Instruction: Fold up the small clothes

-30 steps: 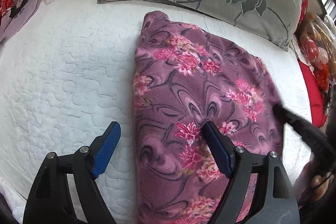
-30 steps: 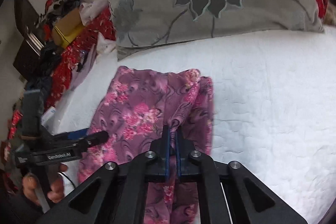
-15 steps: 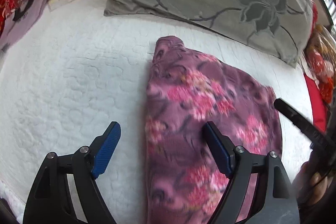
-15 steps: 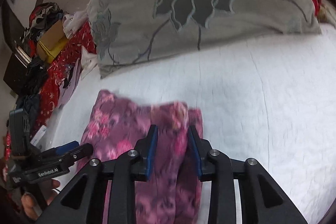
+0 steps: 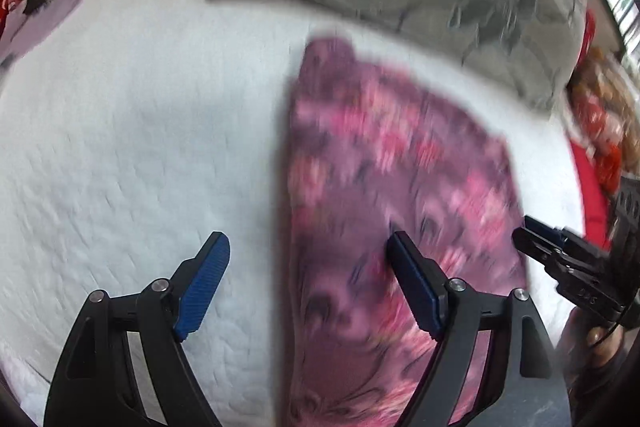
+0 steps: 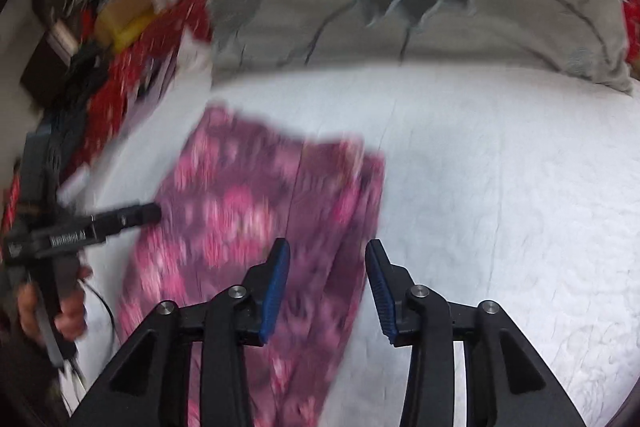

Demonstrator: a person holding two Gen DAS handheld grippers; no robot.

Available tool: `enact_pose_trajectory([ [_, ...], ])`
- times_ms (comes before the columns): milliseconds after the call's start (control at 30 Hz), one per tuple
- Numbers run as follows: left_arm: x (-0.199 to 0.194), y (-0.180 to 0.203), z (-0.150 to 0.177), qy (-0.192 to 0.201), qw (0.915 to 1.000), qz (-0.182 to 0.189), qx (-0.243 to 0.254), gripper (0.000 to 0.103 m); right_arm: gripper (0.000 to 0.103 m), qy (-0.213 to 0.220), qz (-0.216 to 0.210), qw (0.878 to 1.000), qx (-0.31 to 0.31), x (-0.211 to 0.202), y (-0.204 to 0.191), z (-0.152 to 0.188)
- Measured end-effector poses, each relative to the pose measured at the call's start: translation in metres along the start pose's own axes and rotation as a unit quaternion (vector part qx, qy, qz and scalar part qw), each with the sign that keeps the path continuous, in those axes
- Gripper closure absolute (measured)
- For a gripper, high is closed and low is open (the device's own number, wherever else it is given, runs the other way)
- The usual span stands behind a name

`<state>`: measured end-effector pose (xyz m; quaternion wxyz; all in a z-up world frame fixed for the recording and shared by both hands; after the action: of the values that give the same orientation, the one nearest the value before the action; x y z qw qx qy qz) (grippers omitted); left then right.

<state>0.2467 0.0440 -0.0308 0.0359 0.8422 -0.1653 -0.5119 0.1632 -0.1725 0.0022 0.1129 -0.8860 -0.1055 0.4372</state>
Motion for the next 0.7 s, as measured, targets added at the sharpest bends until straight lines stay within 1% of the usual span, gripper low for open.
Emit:
enact_pose_trajectory([
  [33,0.001,0.0,0.003,-0.005,1.0,0.006,-0.006,0.02,0.055,-0.024,0.029,0.999,-0.016,0.009,0.002,0.01],
  [67,-0.002,0.0,0.005,-0.004,0.9999,0.009,-0.014,0.02,0.05,-0.027,0.049,0.998,-0.024,0.012,0.003,0.017],
  [100,-0.007,0.0,0.007,-0.003,0.9998,0.008,-0.015,0.02,0.05,-0.013,0.052,0.998,-0.02,0.007,0.002,0.017],
  [167,-0.02,0.001,0.011,0.002,1.0,-0.005,0.006,0.021,0.049,-0.016,0.068,0.998,-0.005,-0.002,0.002,0.018],
  [233,-0.031,0.001,0.018,0.009,0.9995,-0.017,0.026,0.021,0.048,-0.024,0.078,0.997,-0.007,-0.013,-0.003,0.025],
  [300,-0.042,0.001,0.03,0.015,0.9986,-0.028,0.043,0.021,0.041,-0.033,0.103,0.994,-0.023,-0.024,-0.009,0.037],
  [333,-0.046,0.001,0.034,0.017,0.9983,-0.031,0.048,0.02,0.034,-0.036,0.119,0.992,-0.032,-0.029,-0.012,0.042],
  [400,-0.056,0.001,0.047,0.028,0.9976,-0.036,0.051,0.02,0.029,-0.034,0.137,0.989,-0.04,-0.04,-0.016,0.053],
  [467,-0.065,0.0,0.057,0.033,0.9967,-0.045,0.058,0.021,0.021,-0.031,0.158,0.986,-0.041,-0.055,-0.021,0.065],
  [500,-0.068,0.0,0.061,0.035,0.996,-0.052,0.064,0.021,0.019,-0.028,0.169,0.984,-0.041,-0.061,-0.022,0.07],
  [567,-0.076,0.002,0.071,0.043,0.9925,-0.075,0.086,0.021,0.011,-0.021,0.19,0.981,-0.046,-0.074,-0.026,0.081],
  [600,-0.08,0.003,0.077,0.048,0.9901,-0.087,0.099,0.021,0.01,-0.024,0.2,0.978,-0.05,-0.078,-0.028,0.086],
  [633,-0.085,0.003,0.082,0.052,0.9883,-0.096,0.107,0.021,0.009,-0.028,0.212,0.975,-0.052,-0.082,-0.03,0.092],
  [700,-0.094,0.005,0.09,0.067,0.983,-0.117,0.125,0.021,0.009,-0.019,0.22,0.974,-0.056,-0.09,-0.033,0.1],
])
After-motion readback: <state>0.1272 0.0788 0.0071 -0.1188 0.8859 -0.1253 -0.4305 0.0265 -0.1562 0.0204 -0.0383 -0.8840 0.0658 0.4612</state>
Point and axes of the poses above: each gripper's, at about its wrist camera, not at the fingertips, and x roughly the way its jaws point, y to its right, z to its underside, the point moved 6 cm from there along x, roughly the way its jaws point, and after that the axes turned 7 degrees about y, right-handed, at the moved point
